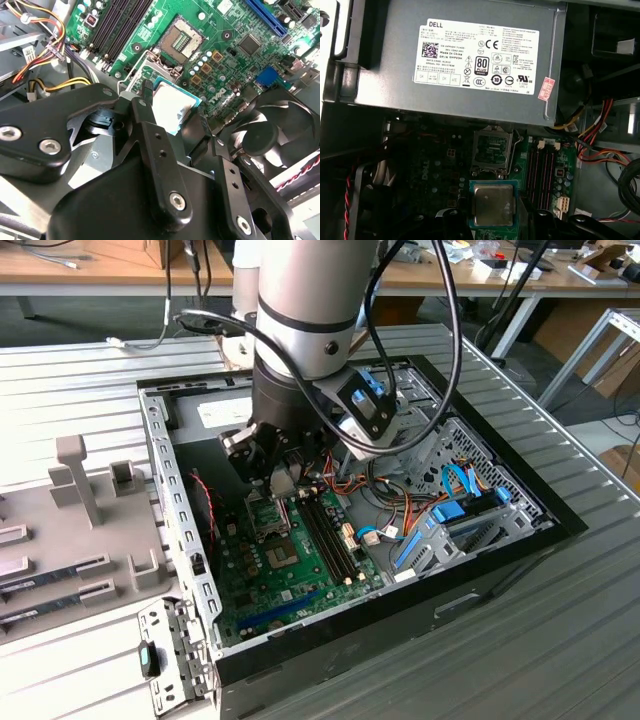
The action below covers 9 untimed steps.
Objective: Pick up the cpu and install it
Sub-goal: 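Pick up the cpu and move it towards the insertion slot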
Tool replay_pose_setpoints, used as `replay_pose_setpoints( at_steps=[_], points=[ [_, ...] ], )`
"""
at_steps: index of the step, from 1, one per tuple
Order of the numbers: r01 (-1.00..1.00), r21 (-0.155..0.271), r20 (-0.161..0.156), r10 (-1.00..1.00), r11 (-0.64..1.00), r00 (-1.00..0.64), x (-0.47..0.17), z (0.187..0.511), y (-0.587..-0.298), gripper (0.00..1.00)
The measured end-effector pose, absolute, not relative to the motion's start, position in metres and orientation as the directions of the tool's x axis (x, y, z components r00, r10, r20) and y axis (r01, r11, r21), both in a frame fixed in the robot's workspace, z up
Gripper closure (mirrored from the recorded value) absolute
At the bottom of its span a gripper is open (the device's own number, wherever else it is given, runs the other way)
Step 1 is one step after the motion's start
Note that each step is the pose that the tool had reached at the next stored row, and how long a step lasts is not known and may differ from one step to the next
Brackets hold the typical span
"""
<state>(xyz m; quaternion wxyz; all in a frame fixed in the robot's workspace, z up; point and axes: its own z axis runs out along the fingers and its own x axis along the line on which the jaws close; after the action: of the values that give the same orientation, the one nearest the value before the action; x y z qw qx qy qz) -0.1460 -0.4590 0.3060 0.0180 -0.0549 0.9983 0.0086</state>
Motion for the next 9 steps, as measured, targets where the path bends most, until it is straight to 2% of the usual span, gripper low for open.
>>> replay_pose_setpoints(
  at_steps=[9],
  points=[
    [-0.11, 0.015, -0.037, -0.109, 0.994, -0.993, -0.1376, 0.3013, -0.4619, 0.53]
  ],
)
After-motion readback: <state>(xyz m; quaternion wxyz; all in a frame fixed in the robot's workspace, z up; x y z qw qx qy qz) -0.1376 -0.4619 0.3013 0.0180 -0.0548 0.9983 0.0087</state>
